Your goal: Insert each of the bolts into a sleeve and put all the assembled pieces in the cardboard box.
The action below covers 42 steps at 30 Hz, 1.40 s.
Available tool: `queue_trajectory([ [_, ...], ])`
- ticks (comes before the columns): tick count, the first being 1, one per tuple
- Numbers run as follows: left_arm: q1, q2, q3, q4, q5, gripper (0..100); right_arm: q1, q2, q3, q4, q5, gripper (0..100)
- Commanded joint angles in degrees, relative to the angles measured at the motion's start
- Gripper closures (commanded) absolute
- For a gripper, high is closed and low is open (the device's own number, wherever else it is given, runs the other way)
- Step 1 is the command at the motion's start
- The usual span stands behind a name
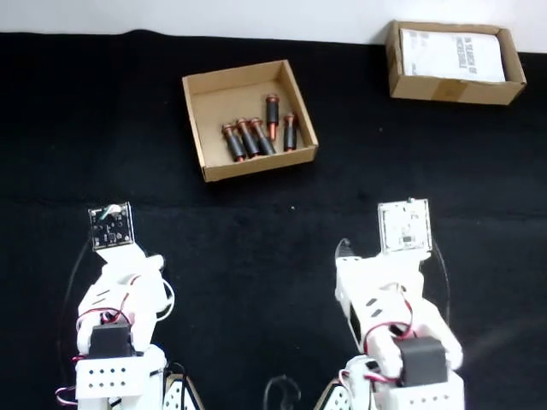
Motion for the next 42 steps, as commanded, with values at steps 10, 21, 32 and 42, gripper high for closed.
queue_trajectory([
  [10,-0.2,-0.3,1.5,9.6,0.0,98,6.3,-1.3,21.3,-7.5,0.4,64.5],
  [21,-0.4,-0.3,1.1,12.2,0.0,98,6.4,-1.3,23.7,0.3,0.6,64.6],
  [32,-0.3,-0.3,1.1,12.2,0.1,98,6.3,-1.3,24.3,3.6,0.7,76.0],
  [42,-0.3,-0.3,1.1,12.2,0.1,98,6.4,-1.3,24.4,4.5,0.7,96.9],
])
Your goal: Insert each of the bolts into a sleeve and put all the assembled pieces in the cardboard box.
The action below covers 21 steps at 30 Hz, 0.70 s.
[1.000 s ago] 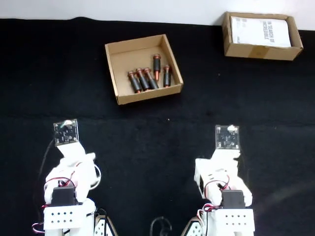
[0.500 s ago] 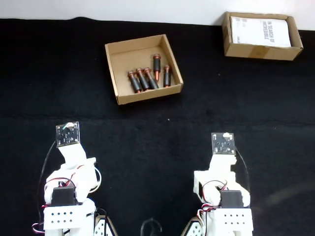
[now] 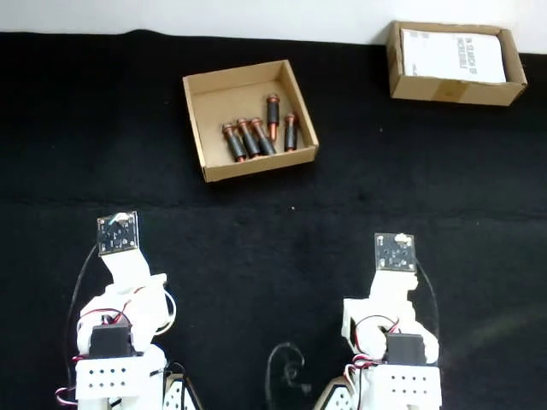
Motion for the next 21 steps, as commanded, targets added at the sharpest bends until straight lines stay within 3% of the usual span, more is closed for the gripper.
queue_trajectory([
  [1,-0.3,-0.3,1.1,0.3,0.1,98,0.0,-0.1,0.3,1.0,0.4,96.9],
  [21,-0.3,-0.3,1.1,0.3,0.1,98,-0.1,-0.1,5.6,-1.9,0.4,96.9],
])
